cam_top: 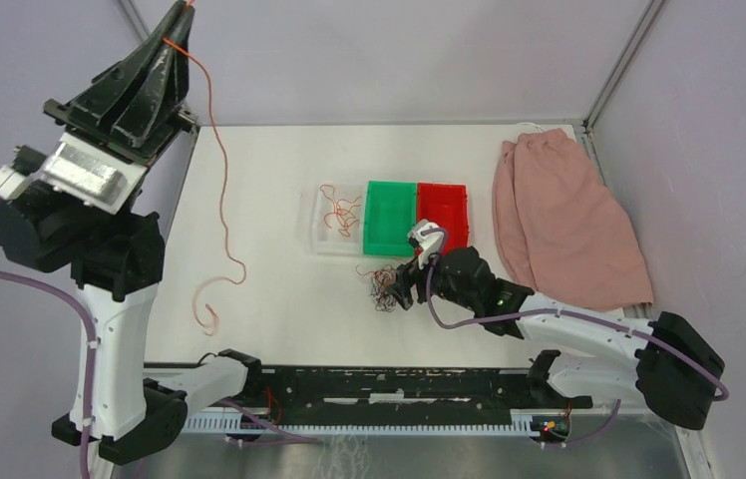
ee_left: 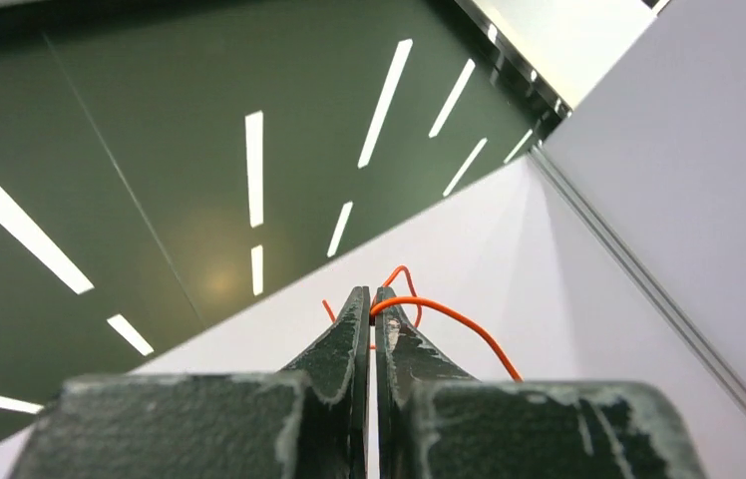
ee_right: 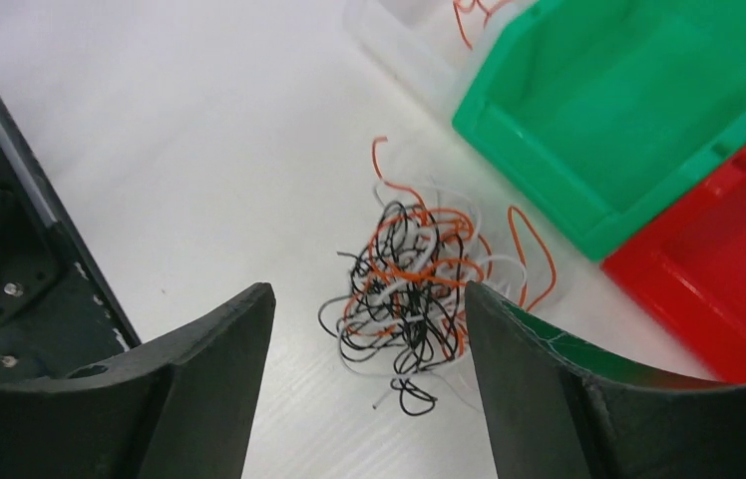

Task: Untangle the cables
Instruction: Untie the cable.

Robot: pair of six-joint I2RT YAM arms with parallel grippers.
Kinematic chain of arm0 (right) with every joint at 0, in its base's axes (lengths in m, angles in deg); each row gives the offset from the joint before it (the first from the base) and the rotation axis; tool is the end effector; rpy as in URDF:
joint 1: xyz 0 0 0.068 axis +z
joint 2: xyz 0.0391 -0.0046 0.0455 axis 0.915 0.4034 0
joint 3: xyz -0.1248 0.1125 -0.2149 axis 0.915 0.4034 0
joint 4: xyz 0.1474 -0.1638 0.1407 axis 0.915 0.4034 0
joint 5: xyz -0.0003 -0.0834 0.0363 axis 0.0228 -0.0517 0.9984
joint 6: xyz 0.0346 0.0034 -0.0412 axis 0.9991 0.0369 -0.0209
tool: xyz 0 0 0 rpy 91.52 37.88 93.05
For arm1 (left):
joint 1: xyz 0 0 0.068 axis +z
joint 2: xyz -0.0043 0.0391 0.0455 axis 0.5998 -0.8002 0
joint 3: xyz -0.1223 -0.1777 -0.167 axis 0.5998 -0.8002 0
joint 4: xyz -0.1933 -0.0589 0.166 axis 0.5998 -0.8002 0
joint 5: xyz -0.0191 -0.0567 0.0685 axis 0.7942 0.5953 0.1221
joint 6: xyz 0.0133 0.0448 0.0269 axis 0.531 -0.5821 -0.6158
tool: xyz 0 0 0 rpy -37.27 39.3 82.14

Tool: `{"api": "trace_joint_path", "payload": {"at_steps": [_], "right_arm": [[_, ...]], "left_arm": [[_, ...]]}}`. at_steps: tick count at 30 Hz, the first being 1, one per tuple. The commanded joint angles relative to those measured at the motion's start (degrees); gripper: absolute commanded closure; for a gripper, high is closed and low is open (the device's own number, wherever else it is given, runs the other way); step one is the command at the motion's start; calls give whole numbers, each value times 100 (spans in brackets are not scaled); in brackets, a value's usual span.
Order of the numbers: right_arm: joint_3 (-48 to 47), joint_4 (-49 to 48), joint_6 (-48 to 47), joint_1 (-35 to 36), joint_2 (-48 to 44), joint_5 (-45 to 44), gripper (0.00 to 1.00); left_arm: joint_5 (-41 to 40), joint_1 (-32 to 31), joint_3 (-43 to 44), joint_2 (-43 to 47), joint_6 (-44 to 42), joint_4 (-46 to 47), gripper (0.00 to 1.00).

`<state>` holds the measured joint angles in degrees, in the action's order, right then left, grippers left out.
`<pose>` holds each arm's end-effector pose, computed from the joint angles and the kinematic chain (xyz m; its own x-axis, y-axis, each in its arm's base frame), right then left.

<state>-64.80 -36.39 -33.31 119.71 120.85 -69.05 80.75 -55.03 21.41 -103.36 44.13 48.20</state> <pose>0.1483 0.1996 0.2176 -0.4395 -0.1365 -0.8878 -0.7035 0.6669 0.2457 0.0798 -0.0446 0.6562 0.9564 -0.0254 -0.2909 0.1899 0.8108 0.5536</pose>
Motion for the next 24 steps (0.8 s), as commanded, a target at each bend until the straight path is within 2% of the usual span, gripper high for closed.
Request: {"api": "trace_joint_path", "payload": {"at_steps": [1,4,10,13,24], "right_arm": [[-452,223,-50,-68,-282,182,23],[-831,373,-110,-129,-197,190,22],[-1195,335,-100,-373,624,82,24],[-1046,-66,10,-409,1027,-160,27],[-589,-869,252,-412,2102,-61,38]], "left_arm": [[69,2,-224,18,-62,-136,97],[155,9,-511,112,-176,-251,97],[131,2,-1097,235,-523,-644,97],[62,6,-1290,206,-438,-681,97],[-233,8,-1575,-192,-344,-471,97]]}}
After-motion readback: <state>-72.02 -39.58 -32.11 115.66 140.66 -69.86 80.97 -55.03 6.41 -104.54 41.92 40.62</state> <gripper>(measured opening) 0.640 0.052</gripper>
